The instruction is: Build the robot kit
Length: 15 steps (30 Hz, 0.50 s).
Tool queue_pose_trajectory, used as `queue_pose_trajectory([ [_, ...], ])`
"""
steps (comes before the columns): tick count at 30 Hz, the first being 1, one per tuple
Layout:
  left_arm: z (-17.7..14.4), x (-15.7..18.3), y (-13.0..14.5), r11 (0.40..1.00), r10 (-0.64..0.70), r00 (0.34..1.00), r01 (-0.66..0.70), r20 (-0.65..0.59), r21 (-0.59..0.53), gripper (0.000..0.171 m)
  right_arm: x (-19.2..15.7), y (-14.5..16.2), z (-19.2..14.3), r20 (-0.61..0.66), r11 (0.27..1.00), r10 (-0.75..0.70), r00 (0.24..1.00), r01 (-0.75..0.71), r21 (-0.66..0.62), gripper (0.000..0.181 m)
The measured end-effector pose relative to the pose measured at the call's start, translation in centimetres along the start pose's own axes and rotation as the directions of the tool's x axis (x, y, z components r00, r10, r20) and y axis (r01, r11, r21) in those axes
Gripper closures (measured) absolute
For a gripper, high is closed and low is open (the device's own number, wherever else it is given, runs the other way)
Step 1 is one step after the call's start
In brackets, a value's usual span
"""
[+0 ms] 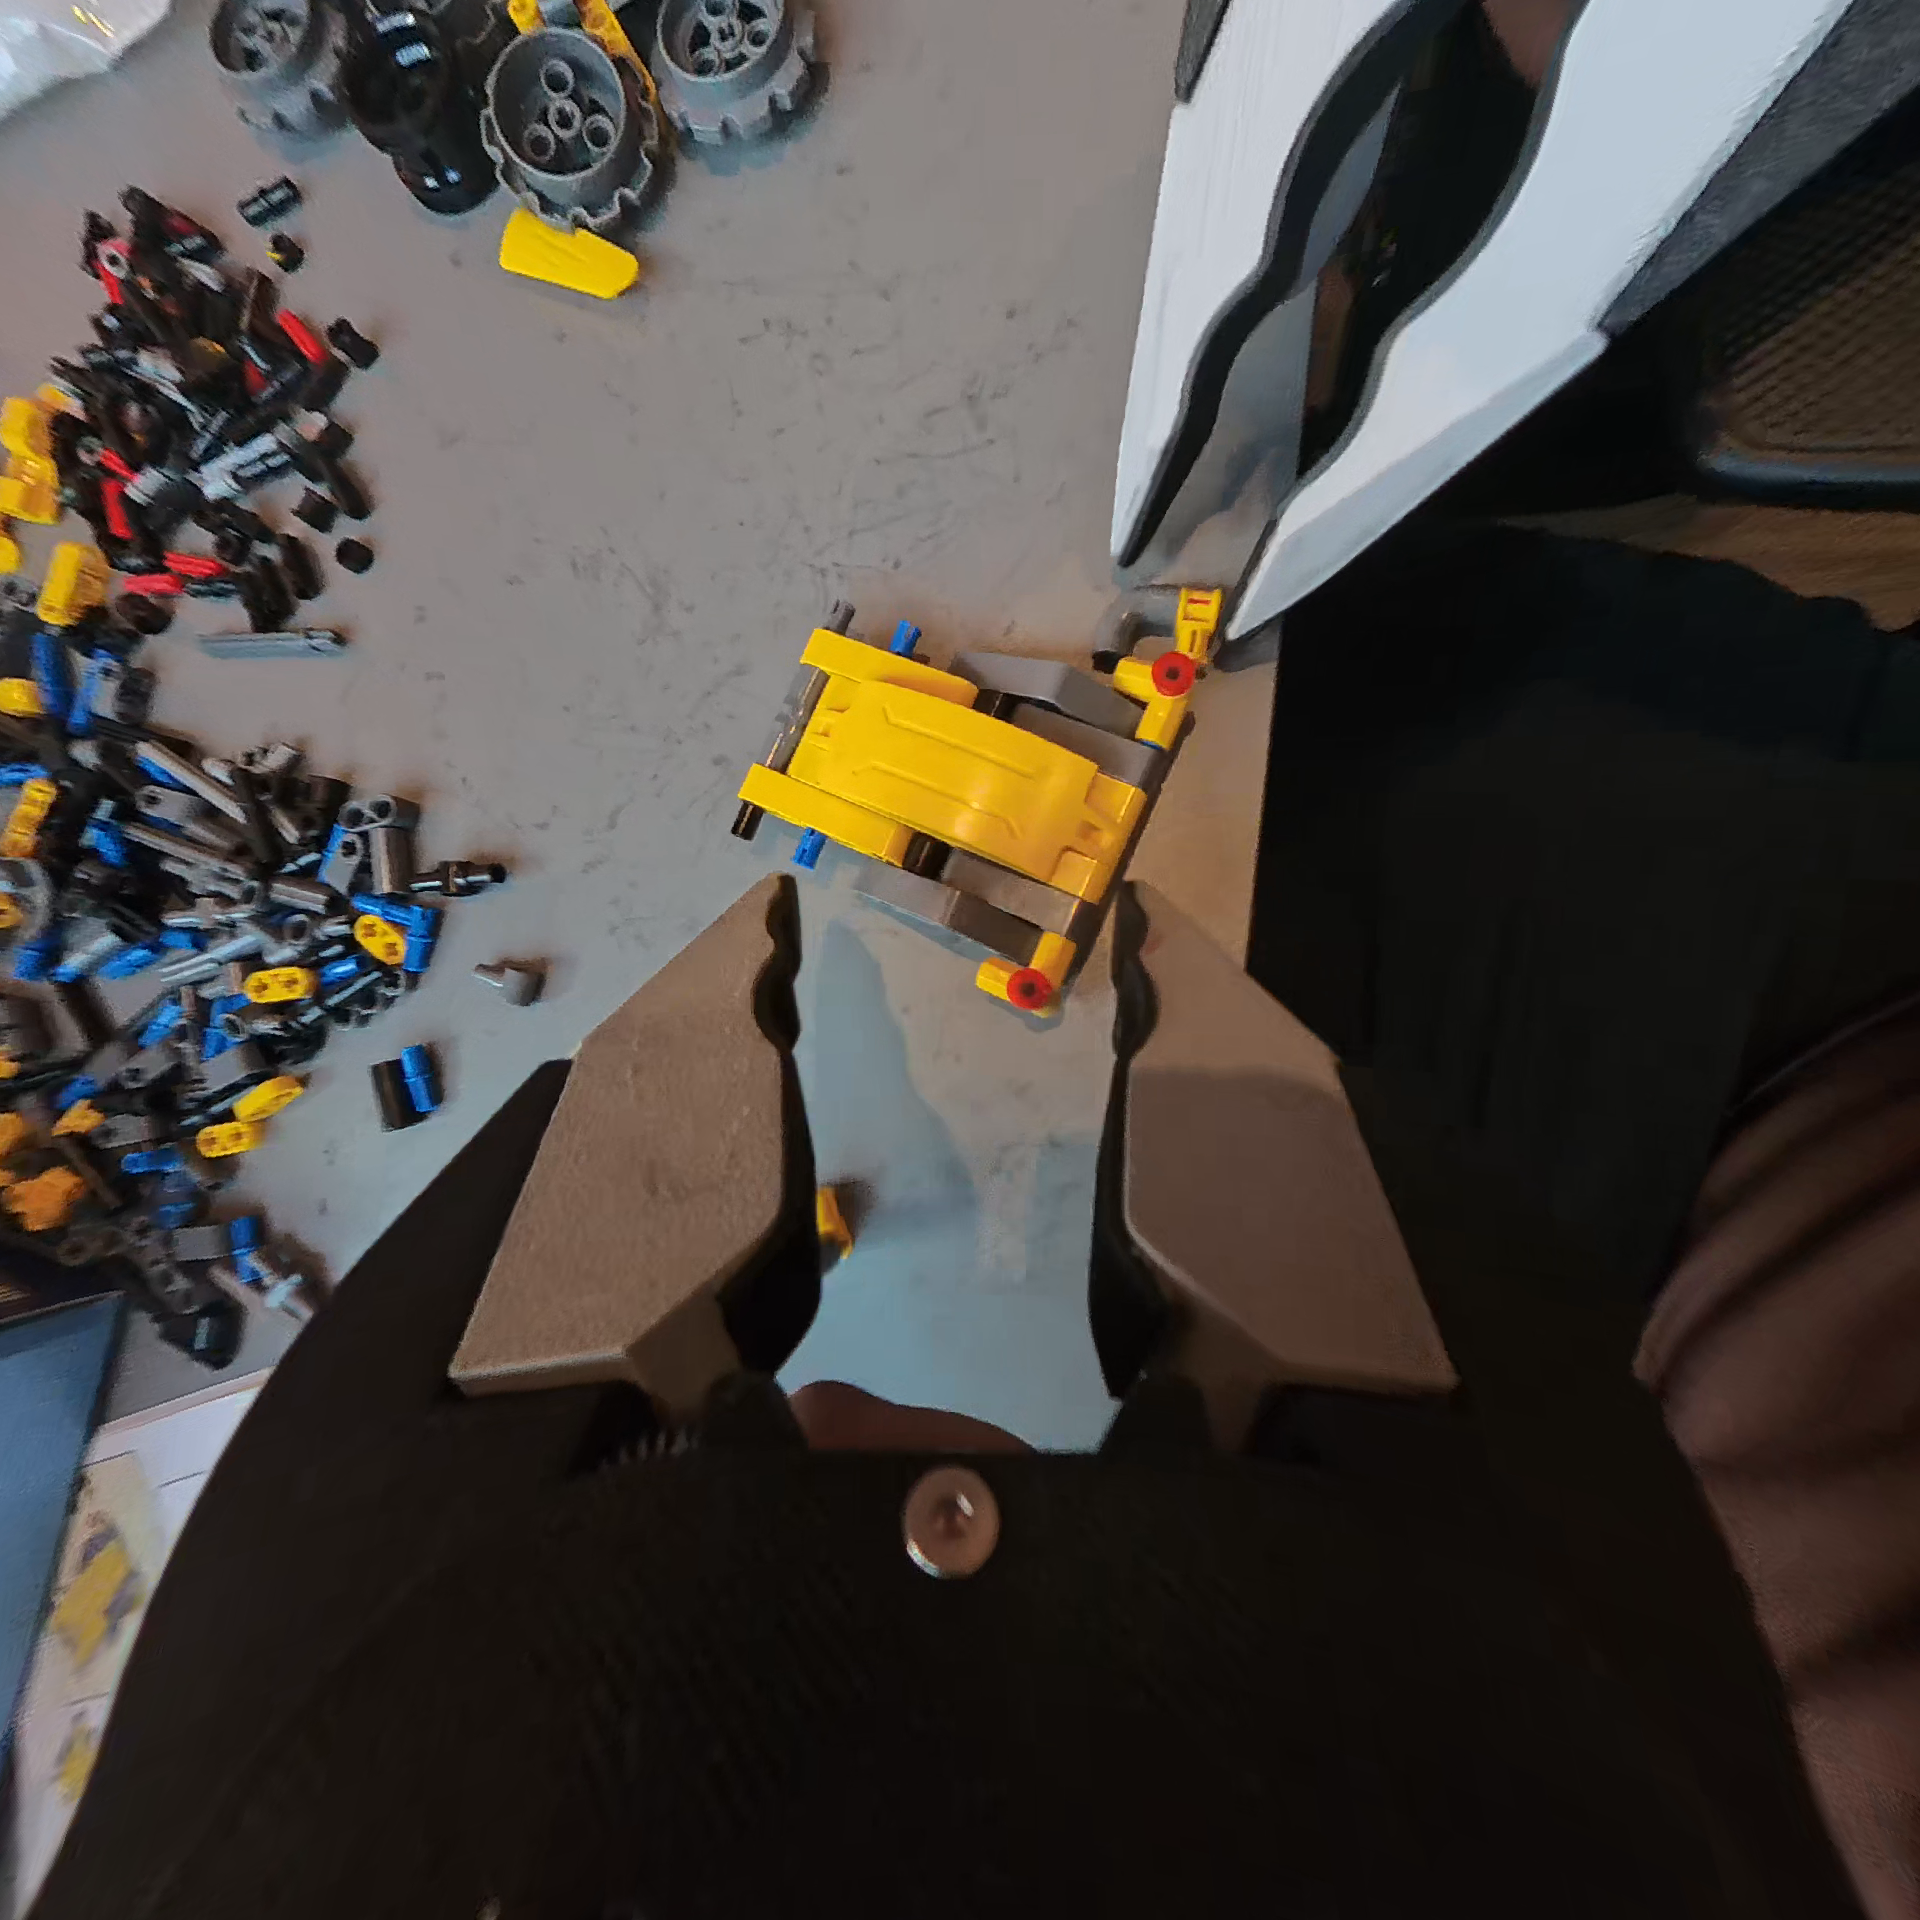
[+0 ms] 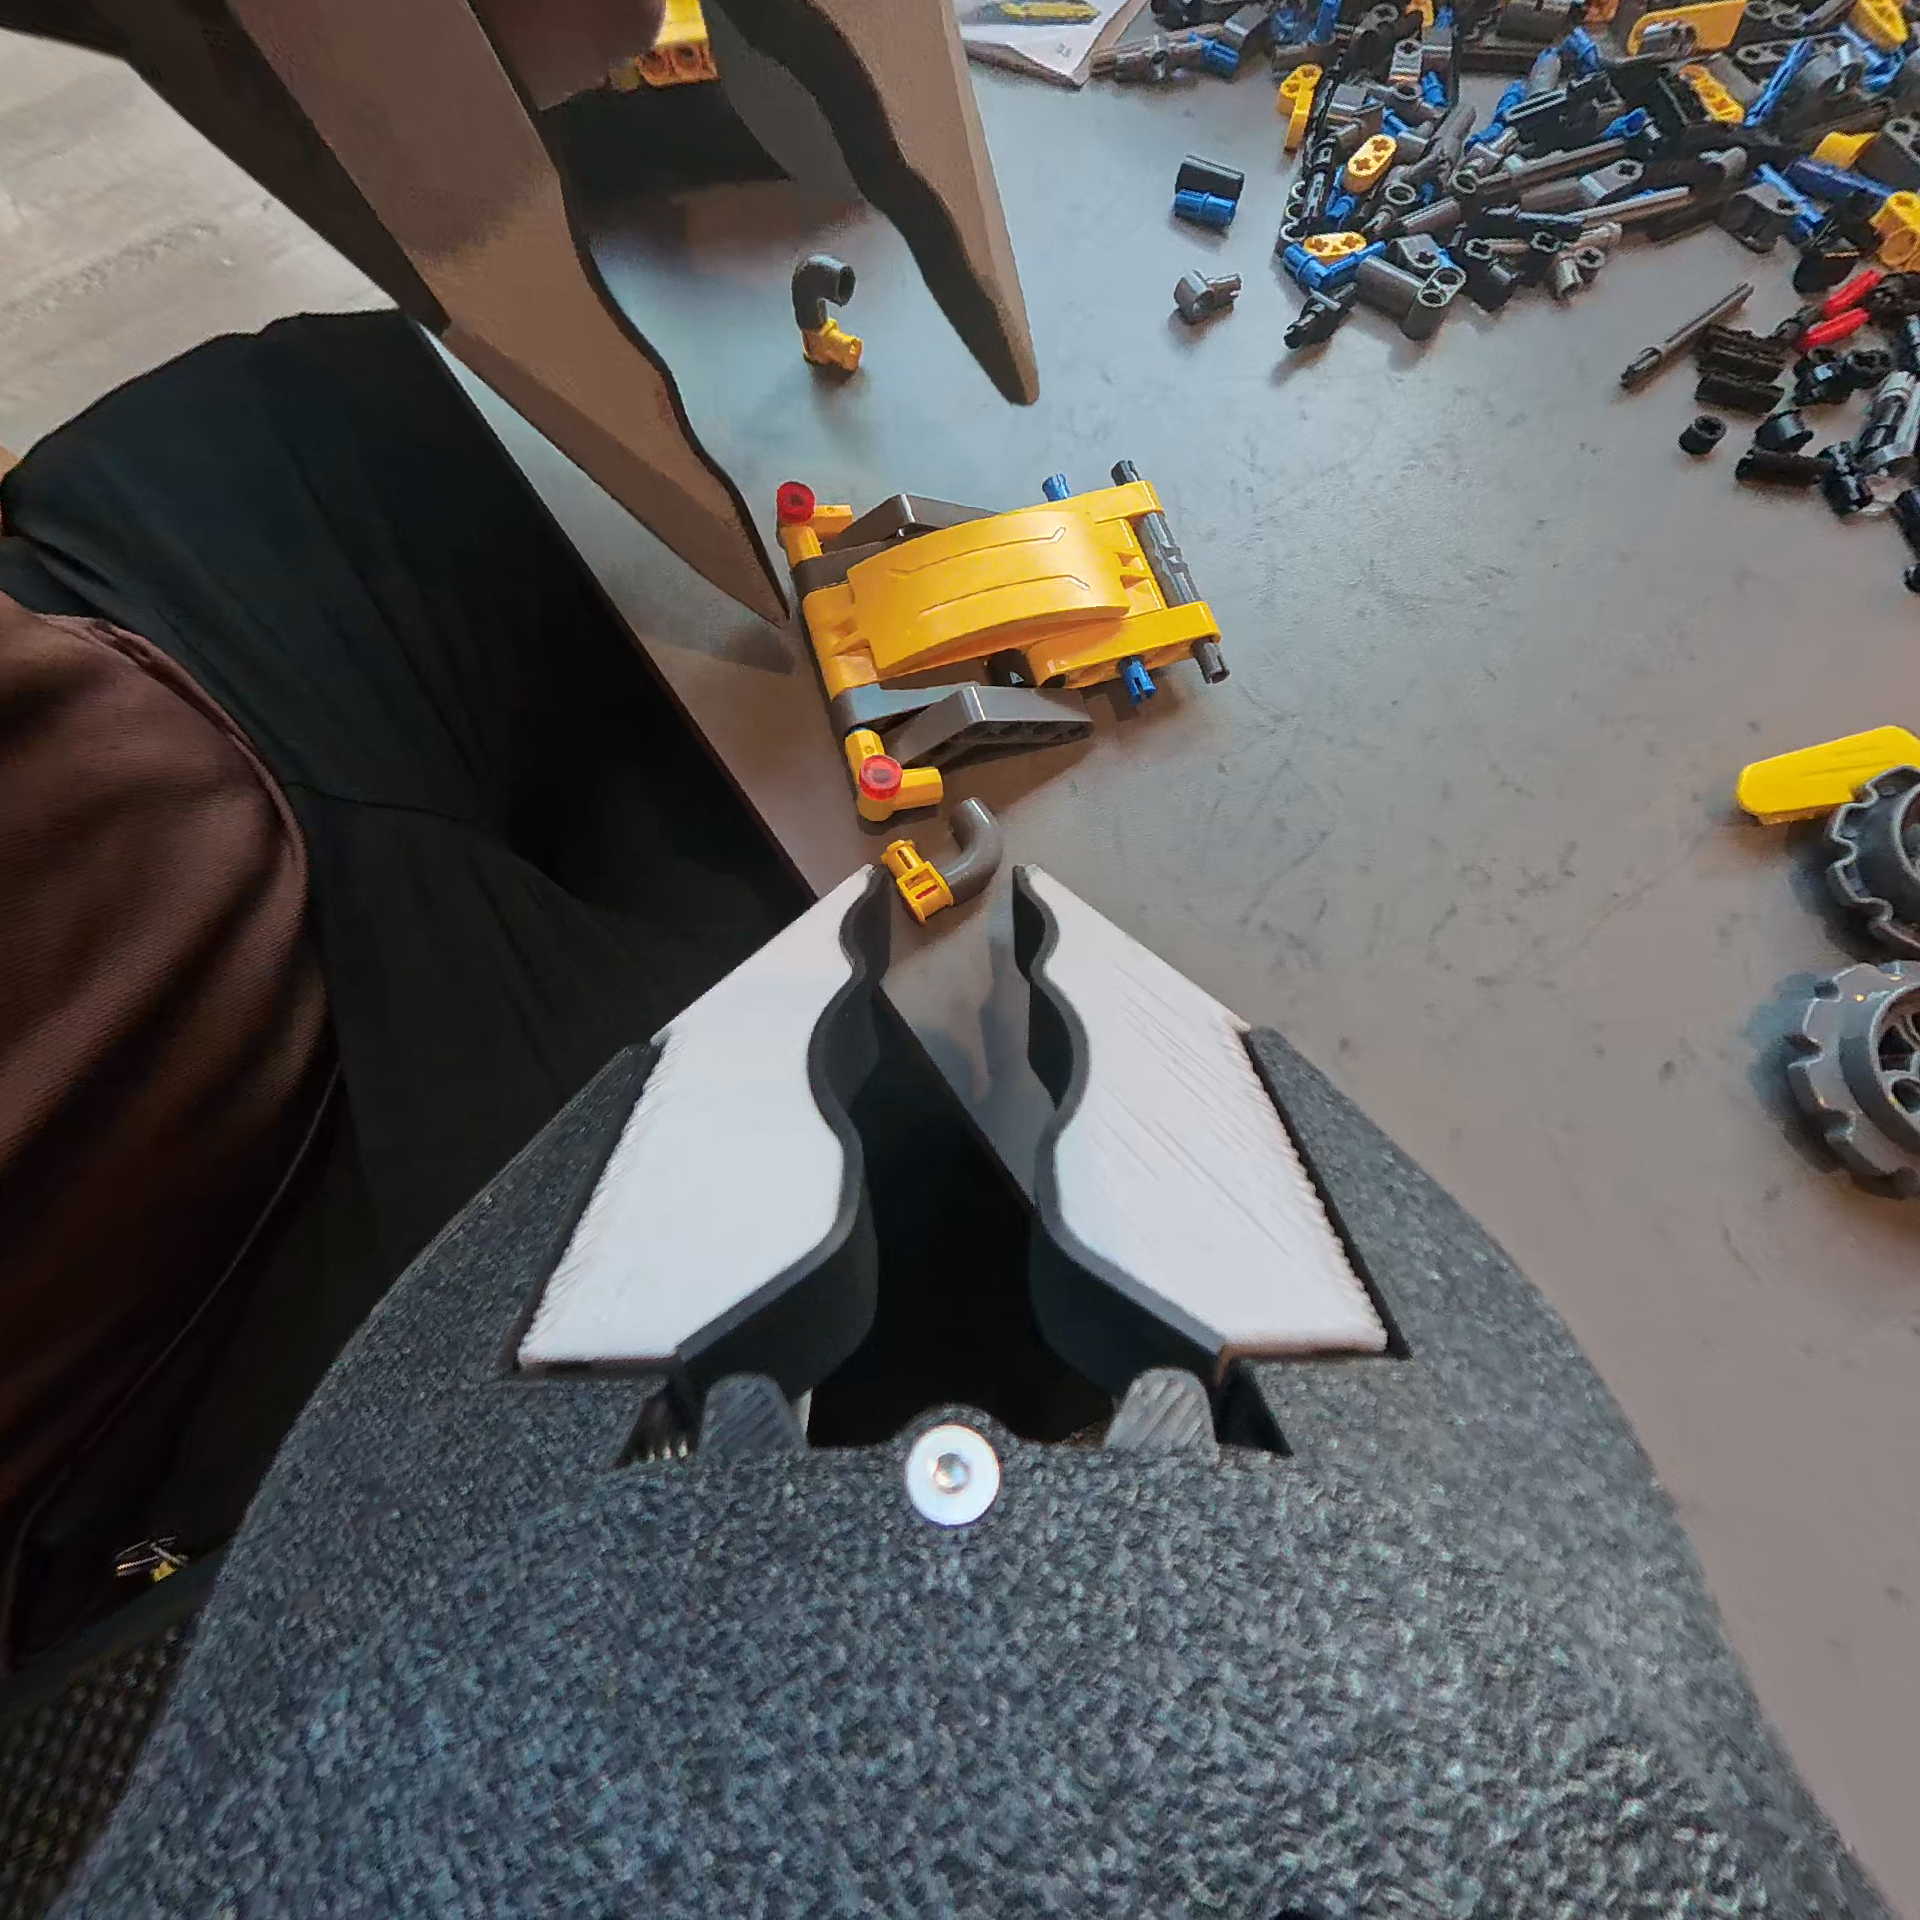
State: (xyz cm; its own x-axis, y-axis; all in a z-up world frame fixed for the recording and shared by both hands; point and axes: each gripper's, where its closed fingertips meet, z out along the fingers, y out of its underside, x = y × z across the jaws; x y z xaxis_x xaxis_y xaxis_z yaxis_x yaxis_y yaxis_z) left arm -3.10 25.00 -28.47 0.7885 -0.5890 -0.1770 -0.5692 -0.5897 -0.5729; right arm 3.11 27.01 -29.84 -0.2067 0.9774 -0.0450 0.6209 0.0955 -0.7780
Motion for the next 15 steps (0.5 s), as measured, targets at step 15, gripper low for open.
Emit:
queue_pose_trajectory([
  [15,0.0,1.3,2.1,1.000,0.006,1.000,-0.006,0.025,0.002,0.128,-1.4,-1.7,1.9,0.025,0.983,-0.175,0.984,0.176,-0.060,0.164],
])
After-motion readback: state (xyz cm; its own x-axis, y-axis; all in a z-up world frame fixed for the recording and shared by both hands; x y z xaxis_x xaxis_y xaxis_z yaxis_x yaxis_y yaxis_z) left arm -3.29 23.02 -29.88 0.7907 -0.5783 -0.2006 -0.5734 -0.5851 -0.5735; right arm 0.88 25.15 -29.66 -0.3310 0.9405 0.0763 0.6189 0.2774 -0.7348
